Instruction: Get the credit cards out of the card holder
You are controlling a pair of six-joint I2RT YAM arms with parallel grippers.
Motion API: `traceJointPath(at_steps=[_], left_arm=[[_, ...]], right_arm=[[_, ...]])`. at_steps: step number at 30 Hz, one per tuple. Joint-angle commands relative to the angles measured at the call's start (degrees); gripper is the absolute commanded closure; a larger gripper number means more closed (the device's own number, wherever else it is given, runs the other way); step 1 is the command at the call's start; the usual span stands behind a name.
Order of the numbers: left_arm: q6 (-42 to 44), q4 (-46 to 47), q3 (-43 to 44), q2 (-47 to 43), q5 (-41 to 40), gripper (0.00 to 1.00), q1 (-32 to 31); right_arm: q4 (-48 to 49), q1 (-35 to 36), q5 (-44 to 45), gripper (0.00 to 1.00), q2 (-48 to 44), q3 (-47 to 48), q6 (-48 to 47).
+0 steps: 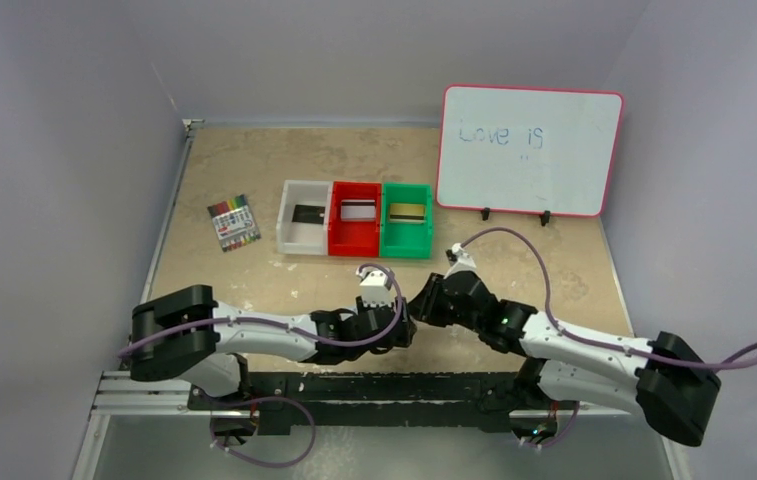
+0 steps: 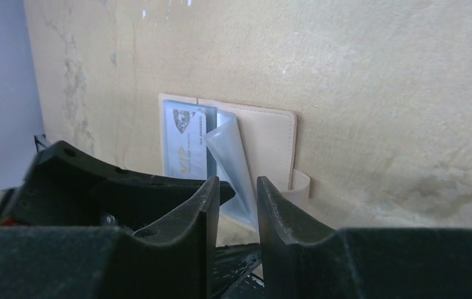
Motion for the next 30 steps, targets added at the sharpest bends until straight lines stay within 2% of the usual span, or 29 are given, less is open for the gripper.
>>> traceJointPath(at_steps=[1, 4, 8, 16, 23, 27, 30], left_arm=[[0.1, 3.72, 2.18, 3.3, 1.94, 0.42, 0.16], [1.3, 7.29, 2.78, 5.67, 5.81, 0.42, 0.07], [3.41, 7.61, 5.75, 7.63, 8.11, 0.41, -0.08], [3.75, 2.76, 5.92, 3.11, 3.07, 0.41, -0.13], [3.36, -6.43, 4.0, -6.49, -7.65, 0.41, -0.12], [2.71, -8.92, 2.21, -11.21, -10.95, 0.4, -0.14], [0.64, -12.54, 1.53, -14.17, -14.81, 0.4, -0.13]], right_arm=[[-7.6, 0.15, 6.89, 0.67, -5.65, -0.82, 5.0], [-11.86, 0.15, 9.44, 0.65, -9.45, -0.71, 6.8], [-16.22, 0.08, 11.88, 0.64, -15.07, -1.24, 8.99], [-20.14, 0.09, 12.98, 0.61, -21.82, -0.92, 9.47], [-13.04, 0.08, 10.73, 0.56, -25.71, -2.35, 5.92], [-5.86, 0.12, 9.14, 0.52, -27.56, -4.25, 2.66], [1.69, 0.14, 4.85, 0.48, -28.66, -6.26, 0.17]])
